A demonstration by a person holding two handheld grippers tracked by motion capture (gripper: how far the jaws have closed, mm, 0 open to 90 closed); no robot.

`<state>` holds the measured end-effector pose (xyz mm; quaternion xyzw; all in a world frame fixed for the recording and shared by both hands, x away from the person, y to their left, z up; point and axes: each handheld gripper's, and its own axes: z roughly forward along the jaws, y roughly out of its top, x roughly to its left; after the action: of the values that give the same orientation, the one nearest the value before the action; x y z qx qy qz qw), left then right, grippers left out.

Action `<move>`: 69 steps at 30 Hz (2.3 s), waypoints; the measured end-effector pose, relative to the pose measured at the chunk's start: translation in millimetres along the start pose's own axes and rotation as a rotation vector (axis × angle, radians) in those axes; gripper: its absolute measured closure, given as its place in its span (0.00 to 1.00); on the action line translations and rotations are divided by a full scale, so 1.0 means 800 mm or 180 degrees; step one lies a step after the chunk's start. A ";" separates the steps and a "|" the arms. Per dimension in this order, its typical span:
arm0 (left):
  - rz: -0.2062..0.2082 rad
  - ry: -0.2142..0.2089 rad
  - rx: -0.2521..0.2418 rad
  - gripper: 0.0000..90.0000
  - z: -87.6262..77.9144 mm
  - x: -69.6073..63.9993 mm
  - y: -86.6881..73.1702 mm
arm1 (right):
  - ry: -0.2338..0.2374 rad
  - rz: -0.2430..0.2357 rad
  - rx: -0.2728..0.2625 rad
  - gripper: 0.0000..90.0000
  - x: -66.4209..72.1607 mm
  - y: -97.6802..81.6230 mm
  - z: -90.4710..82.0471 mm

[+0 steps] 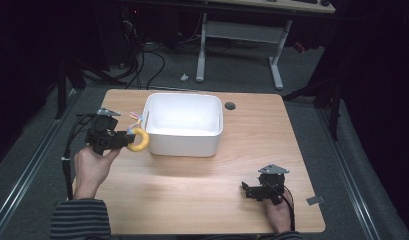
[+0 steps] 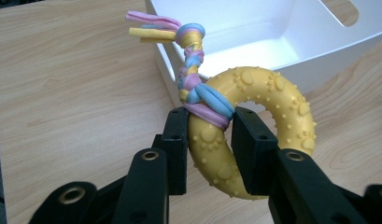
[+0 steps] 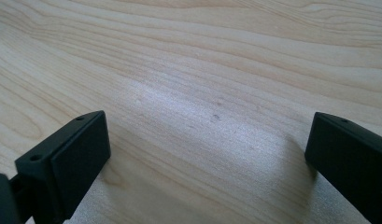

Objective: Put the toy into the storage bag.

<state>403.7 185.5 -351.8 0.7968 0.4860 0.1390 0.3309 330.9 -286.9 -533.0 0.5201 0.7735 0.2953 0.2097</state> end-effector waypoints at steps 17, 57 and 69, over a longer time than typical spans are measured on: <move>0.0150 -0.0077 -0.0027 0.75 0.015 -0.023 0.038 | 0.0000 0.0000 -0.0001 0.00 0.000 0.000 0.000; 0.0196 -0.0107 0.0003 0.75 0.078 -0.050 0.080 | -0.0002 0.0000 0.0000 0.00 0.000 0.000 0.000; 0.0128 -0.0125 0.0017 0.75 0.099 -0.050 0.084 | -0.0002 0.0005 0.0001 0.00 0.000 0.000 0.000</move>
<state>473.2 98.9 -362.2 0.8099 0.4637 0.1286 0.3354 330.7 -286.7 -532.9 0.5208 0.7731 0.2952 0.2096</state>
